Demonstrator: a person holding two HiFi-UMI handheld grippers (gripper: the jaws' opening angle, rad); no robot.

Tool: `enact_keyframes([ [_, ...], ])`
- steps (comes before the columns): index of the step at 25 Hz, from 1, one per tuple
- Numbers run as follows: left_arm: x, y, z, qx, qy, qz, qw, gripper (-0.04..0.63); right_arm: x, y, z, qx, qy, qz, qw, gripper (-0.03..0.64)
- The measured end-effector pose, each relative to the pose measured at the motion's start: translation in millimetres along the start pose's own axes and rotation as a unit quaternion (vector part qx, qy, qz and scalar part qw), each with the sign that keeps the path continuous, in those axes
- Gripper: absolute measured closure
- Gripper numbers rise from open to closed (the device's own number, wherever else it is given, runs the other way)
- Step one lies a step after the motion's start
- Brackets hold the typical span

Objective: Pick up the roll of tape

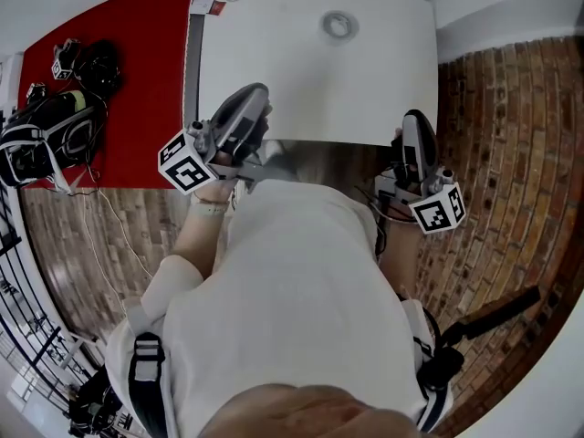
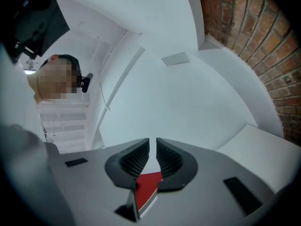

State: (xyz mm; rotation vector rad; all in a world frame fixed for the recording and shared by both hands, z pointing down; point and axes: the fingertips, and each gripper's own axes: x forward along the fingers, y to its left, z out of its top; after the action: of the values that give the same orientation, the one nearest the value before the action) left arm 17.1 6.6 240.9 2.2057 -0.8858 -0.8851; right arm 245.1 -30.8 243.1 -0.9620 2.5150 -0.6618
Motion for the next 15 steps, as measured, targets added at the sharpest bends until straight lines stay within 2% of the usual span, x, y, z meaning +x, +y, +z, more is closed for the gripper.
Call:
enact_keyframes([
  [15,-22,76,49,-0.032,0.004,0.013,0.9994,0.586,94,-7,-18,-0.048,0.039,-0.027,0.998,0.569],
])
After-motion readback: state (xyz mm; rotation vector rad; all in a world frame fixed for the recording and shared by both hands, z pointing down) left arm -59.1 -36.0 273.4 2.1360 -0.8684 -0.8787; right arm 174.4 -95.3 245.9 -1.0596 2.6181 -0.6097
